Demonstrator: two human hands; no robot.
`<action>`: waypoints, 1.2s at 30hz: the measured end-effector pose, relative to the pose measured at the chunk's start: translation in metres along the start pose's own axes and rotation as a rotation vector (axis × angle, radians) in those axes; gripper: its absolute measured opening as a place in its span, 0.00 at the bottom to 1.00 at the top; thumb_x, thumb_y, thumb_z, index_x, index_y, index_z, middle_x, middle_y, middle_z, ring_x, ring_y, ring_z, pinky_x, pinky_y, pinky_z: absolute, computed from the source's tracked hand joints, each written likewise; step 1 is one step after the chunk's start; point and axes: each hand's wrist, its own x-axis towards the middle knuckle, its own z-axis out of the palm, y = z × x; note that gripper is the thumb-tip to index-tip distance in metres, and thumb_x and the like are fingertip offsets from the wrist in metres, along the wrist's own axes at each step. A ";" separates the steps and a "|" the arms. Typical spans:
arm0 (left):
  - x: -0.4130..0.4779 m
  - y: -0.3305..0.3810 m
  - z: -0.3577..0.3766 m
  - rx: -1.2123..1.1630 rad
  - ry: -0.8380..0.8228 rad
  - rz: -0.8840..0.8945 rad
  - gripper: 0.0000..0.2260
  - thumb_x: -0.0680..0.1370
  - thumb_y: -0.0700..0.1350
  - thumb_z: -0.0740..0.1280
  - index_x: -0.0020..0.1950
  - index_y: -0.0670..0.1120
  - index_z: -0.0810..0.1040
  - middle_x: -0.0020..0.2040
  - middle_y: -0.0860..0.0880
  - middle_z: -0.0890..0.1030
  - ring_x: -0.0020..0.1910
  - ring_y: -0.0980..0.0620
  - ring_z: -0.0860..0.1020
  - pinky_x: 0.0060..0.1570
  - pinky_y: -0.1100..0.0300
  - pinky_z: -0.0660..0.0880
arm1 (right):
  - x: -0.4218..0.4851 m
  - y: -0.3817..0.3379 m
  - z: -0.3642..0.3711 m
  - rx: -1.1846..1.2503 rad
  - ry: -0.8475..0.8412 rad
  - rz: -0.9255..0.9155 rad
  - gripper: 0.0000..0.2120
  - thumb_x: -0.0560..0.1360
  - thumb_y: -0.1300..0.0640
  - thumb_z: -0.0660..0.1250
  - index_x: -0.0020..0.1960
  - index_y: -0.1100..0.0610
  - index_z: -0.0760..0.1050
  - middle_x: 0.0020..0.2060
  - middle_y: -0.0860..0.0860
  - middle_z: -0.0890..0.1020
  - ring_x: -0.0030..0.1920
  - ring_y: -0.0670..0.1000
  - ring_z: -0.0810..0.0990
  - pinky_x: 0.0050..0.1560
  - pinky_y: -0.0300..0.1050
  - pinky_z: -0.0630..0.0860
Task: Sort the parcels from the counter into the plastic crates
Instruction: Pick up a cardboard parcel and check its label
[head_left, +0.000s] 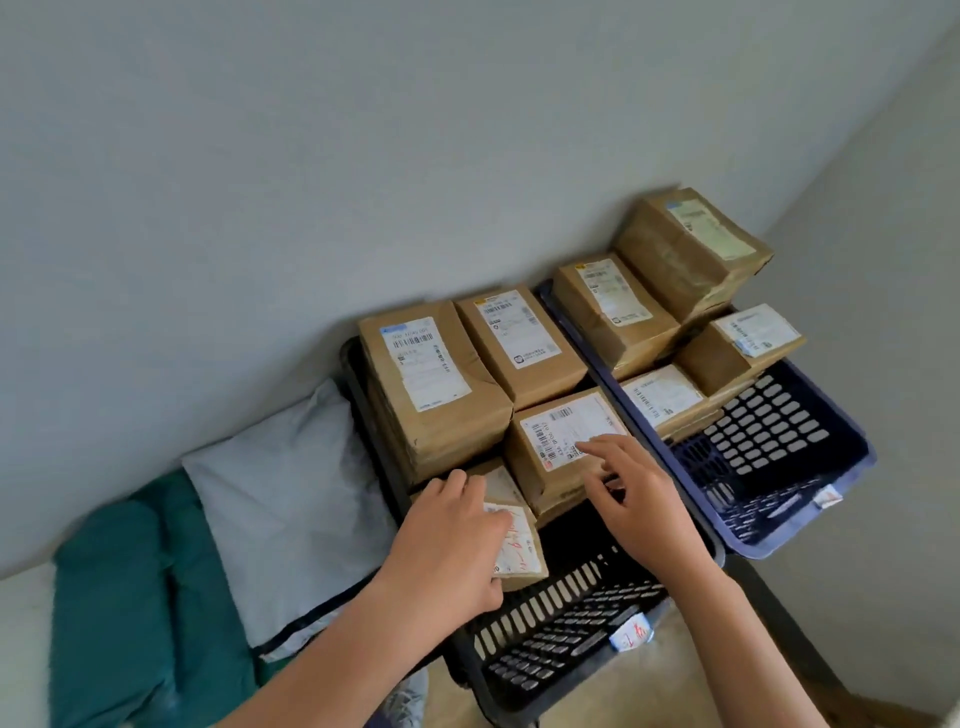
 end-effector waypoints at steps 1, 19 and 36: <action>0.001 -0.001 0.000 -0.007 0.011 -0.028 0.23 0.78 0.56 0.69 0.71 0.49 0.74 0.65 0.45 0.71 0.64 0.44 0.67 0.64 0.50 0.66 | 0.006 0.006 0.002 -0.080 -0.030 -0.046 0.15 0.82 0.53 0.69 0.69 0.46 0.78 0.68 0.39 0.73 0.68 0.40 0.72 0.60 0.39 0.75; 0.031 0.047 0.081 -0.123 0.207 -0.448 0.35 0.69 0.36 0.81 0.74 0.48 0.76 0.71 0.45 0.77 0.69 0.39 0.75 0.66 0.44 0.77 | 0.056 0.078 0.004 -0.353 -0.136 -0.567 0.31 0.74 0.54 0.78 0.75 0.51 0.73 0.78 0.55 0.70 0.79 0.61 0.66 0.78 0.62 0.64; 0.039 0.076 0.090 -0.337 0.393 -0.520 0.27 0.82 0.46 0.68 0.81 0.51 0.66 0.81 0.53 0.65 0.82 0.50 0.61 0.80 0.50 0.63 | 0.034 0.065 -0.018 -0.106 -0.276 -0.516 0.30 0.84 0.43 0.56 0.83 0.51 0.59 0.84 0.47 0.56 0.85 0.47 0.48 0.84 0.46 0.48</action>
